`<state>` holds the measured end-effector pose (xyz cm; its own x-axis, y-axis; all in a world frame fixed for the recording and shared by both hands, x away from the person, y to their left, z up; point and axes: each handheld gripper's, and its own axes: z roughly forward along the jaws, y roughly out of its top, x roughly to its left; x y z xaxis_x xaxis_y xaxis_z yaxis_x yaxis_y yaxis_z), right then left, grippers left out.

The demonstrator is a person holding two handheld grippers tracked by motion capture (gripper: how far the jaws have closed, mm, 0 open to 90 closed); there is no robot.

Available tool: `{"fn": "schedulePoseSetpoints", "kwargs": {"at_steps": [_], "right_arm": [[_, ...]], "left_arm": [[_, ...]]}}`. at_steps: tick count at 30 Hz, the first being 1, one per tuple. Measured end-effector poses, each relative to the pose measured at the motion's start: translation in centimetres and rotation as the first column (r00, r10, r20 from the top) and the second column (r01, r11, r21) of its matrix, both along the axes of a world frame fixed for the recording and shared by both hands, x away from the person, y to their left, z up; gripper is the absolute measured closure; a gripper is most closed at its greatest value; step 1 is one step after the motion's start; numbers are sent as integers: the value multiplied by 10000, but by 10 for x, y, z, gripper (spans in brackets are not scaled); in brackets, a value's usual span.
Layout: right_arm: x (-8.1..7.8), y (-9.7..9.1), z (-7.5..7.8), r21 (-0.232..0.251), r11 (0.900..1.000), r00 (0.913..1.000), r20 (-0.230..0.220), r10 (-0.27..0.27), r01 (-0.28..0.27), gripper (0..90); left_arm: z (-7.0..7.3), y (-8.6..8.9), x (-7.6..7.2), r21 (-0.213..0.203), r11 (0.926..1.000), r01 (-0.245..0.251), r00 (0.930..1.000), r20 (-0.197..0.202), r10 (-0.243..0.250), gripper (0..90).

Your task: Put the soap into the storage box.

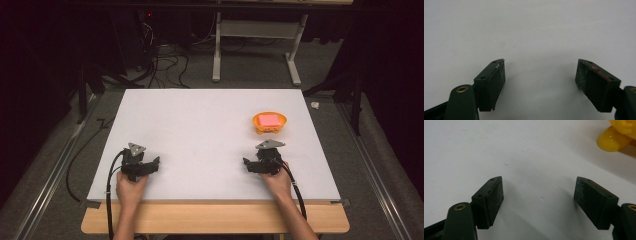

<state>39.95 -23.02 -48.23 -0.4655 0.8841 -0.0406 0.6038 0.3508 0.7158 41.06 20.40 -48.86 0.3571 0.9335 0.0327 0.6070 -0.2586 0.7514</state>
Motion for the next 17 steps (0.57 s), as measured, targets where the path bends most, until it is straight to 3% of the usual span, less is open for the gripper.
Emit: {"fn": "schedulePoseSetpoints", "kwargs": {"at_steps": [4,17], "right_arm": [[2,-2,-1,223,9997,9998,-184,-22,26,237],[2,-3,-1,260,9997,9998,-218,7,-1,237]], "left_arm": [[0,0,0,4,10000,-2,10000,9,2,242],[0,0,0,0,10000,-14,10000,10,14,241]]}}
